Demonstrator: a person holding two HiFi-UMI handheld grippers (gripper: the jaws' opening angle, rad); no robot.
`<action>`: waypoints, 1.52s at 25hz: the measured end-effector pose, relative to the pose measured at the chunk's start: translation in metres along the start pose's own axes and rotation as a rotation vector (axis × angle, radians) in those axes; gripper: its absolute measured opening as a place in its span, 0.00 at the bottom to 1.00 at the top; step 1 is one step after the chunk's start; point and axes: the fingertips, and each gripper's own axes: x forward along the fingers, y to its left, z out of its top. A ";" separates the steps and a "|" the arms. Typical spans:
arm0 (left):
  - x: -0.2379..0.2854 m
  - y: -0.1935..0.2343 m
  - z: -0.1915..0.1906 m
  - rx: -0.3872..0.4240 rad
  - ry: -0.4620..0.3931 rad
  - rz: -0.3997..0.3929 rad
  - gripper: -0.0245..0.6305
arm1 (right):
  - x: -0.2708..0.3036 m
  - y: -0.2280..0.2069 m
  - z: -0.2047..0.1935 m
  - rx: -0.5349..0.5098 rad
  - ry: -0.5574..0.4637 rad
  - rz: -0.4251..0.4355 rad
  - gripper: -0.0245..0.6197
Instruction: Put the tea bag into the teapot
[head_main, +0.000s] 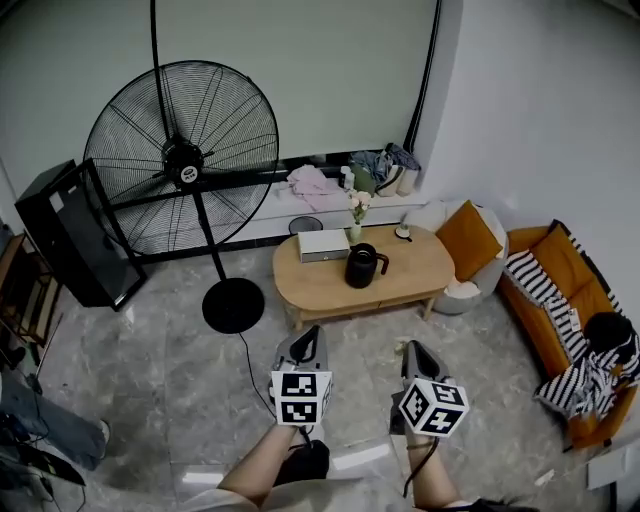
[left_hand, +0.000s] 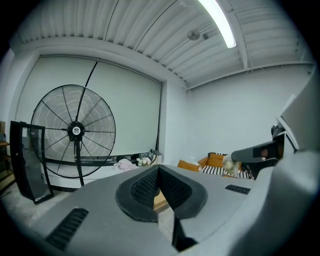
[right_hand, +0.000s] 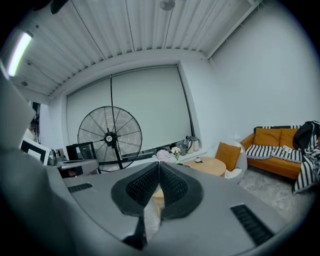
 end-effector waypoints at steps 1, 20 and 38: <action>0.006 0.001 -0.001 -0.003 0.003 -0.002 0.04 | 0.005 -0.002 0.002 0.000 -0.001 -0.003 0.09; 0.137 0.032 0.022 -0.008 0.006 -0.031 0.04 | 0.124 -0.028 0.046 -0.024 0.012 -0.029 0.09; 0.215 0.061 0.013 0.004 0.042 -0.061 0.04 | 0.200 -0.044 0.045 0.005 0.036 -0.067 0.09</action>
